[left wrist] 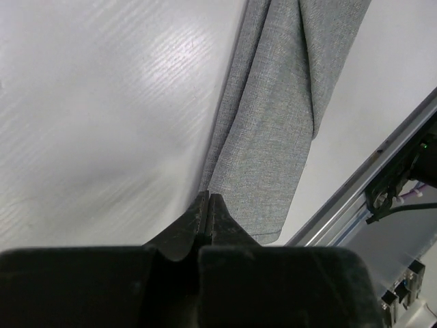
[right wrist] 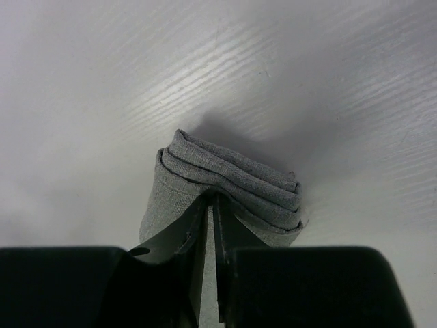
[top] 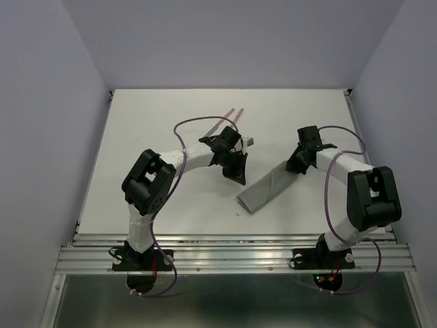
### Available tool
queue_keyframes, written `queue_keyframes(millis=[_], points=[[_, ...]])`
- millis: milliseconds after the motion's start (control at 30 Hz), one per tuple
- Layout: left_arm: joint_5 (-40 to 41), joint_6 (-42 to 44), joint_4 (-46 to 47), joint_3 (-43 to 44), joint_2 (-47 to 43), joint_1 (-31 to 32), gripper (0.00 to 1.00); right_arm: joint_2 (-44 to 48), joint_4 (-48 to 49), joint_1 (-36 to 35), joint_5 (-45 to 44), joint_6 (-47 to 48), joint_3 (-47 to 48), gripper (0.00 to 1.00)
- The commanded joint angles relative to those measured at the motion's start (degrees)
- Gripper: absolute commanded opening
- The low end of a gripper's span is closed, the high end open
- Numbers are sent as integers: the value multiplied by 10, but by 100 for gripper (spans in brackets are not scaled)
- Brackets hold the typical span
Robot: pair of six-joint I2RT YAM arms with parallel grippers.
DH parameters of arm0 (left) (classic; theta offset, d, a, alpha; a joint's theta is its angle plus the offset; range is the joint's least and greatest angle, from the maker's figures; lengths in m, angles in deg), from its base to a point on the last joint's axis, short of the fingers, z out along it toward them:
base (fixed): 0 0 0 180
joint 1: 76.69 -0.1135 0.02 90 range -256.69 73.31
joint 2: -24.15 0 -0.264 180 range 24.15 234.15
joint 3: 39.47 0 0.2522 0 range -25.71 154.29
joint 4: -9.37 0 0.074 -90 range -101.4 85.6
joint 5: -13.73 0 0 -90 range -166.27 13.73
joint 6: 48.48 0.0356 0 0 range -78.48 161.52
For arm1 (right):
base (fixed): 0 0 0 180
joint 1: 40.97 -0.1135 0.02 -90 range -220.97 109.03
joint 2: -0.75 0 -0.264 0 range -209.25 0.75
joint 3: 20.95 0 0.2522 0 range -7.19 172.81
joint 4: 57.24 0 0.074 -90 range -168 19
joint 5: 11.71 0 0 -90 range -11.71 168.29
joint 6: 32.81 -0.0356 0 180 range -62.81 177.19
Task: Fold the napkin into a case and place the utensils inside
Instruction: Move the fork to the center of the board.
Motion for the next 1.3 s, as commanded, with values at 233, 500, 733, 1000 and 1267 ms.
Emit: queue_keyframes(millis=[233,500,733,1000,1267], points=[[108,68,-147,165,-54,-46,57,66,-45,1,9,27,84,29],[182,77,-197,356,91,-121,66,182,-82,1,19,26,33,40],[241,98,-248,594,241,-132,74,263,-120,1,26,27,-1,48],[266,119,-160,587,279,-133,74,298,-155,1,32,34,1,49],[239,122,-144,606,322,-132,69,314,-164,1,34,23,-13,49]])
